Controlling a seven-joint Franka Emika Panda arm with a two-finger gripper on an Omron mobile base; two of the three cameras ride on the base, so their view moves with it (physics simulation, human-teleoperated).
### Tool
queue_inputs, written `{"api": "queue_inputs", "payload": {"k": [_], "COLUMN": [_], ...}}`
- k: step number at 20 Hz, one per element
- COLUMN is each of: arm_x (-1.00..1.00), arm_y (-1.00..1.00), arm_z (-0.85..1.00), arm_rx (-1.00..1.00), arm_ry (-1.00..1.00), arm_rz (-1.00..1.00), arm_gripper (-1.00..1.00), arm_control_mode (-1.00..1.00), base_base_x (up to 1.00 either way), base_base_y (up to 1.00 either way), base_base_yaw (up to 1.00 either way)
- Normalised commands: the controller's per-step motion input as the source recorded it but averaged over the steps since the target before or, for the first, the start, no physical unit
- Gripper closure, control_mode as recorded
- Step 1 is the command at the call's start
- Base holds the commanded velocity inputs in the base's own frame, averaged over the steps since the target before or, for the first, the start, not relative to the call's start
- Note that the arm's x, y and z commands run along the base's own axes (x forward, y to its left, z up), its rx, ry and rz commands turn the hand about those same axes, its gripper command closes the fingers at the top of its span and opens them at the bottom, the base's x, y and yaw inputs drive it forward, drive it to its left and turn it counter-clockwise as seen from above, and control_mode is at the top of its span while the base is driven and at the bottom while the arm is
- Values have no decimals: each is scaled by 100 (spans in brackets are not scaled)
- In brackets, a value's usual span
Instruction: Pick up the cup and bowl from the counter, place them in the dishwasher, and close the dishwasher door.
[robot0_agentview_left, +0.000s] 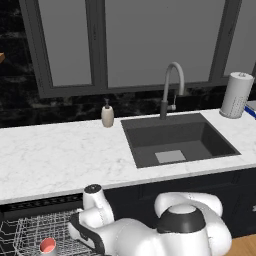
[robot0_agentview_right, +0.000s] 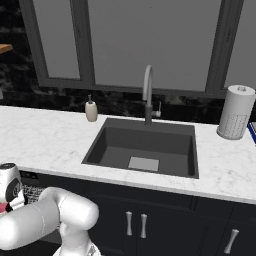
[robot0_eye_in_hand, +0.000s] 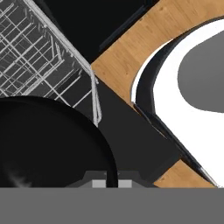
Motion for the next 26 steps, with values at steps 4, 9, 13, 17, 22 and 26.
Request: {"api": "queue_inputs", "payload": {"k": [4,9,13,17,22,26], "arm_x": [8,1,0,0,0,0], "arm_y": [10,22,28,27,22,9], "arm_z": [-32,-35,-31,-31,-33,-36], "arm_rx": [-3,-2,-2,-3,-4,-4], "arm_ry": [0,0,0,0,0,0], "arm_rz": [5,6,6,5,3,3], "arm_gripper": [100,100,100,100,100,100], "arm_control_mode": [-100,-100,-100,-100,-100,-100], "base_base_x": [0,0,0,0,0,0], "base_base_y": [0,0,0,0,0,0], "base_base_yaw": [0,0,0,0,0,0]}}
